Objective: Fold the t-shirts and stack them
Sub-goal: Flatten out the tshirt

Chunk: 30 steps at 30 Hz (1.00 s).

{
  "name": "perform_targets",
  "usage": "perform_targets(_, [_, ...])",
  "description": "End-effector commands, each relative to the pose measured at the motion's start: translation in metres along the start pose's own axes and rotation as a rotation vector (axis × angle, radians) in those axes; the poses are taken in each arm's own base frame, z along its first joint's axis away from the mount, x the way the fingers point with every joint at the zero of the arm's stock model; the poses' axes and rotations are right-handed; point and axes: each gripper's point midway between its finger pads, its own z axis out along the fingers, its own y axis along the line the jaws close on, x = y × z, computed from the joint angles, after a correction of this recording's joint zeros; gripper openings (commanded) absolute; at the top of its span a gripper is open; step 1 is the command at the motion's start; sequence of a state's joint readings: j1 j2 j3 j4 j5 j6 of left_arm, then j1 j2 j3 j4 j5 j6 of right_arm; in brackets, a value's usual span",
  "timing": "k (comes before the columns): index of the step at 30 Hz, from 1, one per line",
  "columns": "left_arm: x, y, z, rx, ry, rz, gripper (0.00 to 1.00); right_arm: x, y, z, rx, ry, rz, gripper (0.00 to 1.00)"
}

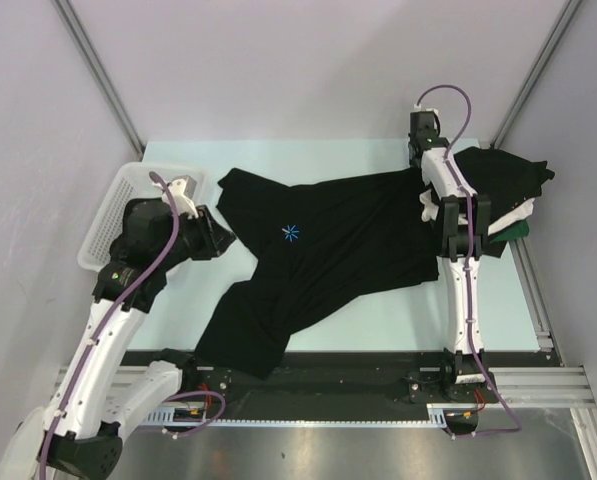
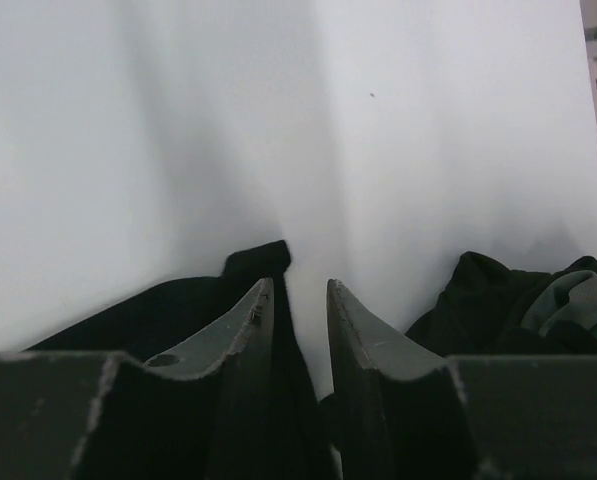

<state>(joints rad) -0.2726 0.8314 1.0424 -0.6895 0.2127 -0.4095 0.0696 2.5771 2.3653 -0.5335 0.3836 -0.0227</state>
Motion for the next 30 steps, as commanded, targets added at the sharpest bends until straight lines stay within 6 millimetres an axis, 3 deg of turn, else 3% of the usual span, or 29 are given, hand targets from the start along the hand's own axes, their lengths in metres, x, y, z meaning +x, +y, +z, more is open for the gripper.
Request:
perform_targets(1, [-0.010, 0.007, 0.022, -0.006, -0.069, -0.008, 0.35, -0.096, 0.001, -0.085, -0.049, -0.222, 0.062, 0.33])
perform_targets(3, [0.002, 0.020, 0.035, -0.046, -0.048, -0.032, 0.35, -0.106, 0.011, -0.114, -0.074, -0.243, 0.050, 0.33])
perform_targets(4, [0.006, 0.024, 0.046, -0.055, -0.031, -0.046, 0.35, -0.122, 0.009, -0.145, -0.087, -0.286, 0.056, 0.33])
perform_targets(5, [0.011, 0.027, 0.053, -0.065, -0.014, -0.058, 0.35, -0.114, 0.023, -0.158, -0.108, -0.275, 0.025, 0.34])
perform_targets(7, [0.027, 0.034, 0.072, -0.085, 0.041, -0.077, 0.34, -0.112, 0.027, -0.184, -0.118, -0.291, 0.010, 0.34])
perform_targets(8, [0.032, 0.035, 0.079, -0.087, 0.056, -0.078, 0.34, -0.111, 0.031, -0.214, -0.145, -0.310, 0.003, 0.34])
perform_targets(10, [0.038, 0.032, 0.092, -0.080, 0.059, -0.061, 0.33, -0.104, 0.033, -0.239, -0.169, -0.323, 0.004, 0.35])
perform_targets(11, [0.045, 0.033, 0.101, -0.086, 0.083, -0.064, 0.34, -0.110, 0.026, -0.265, -0.188, -0.354, 0.030, 0.35])
perform_targets(12, [0.051, 0.030, 0.107, -0.079, 0.094, -0.070, 0.34, -0.091, 0.034, -0.270, -0.226, -0.319, 0.001, 0.35])
perform_targets(18, [0.068, 0.026, 0.145, -0.057, 0.138, -0.046, 0.35, -0.056, 0.022, -0.320, -0.322, -0.303, 0.052, 0.36])
perform_targets(21, [0.074, 0.026, 0.160, -0.069, 0.168, -0.013, 0.35, -0.048, 0.008, -0.337, -0.316, -0.309, 0.037, 0.37])
perform_targets(30, [0.076, 0.039, 0.193, -0.130, 0.206, 0.053, 0.35, -0.033, -0.003, -0.371, -0.358, -0.296, 0.036, 0.37])
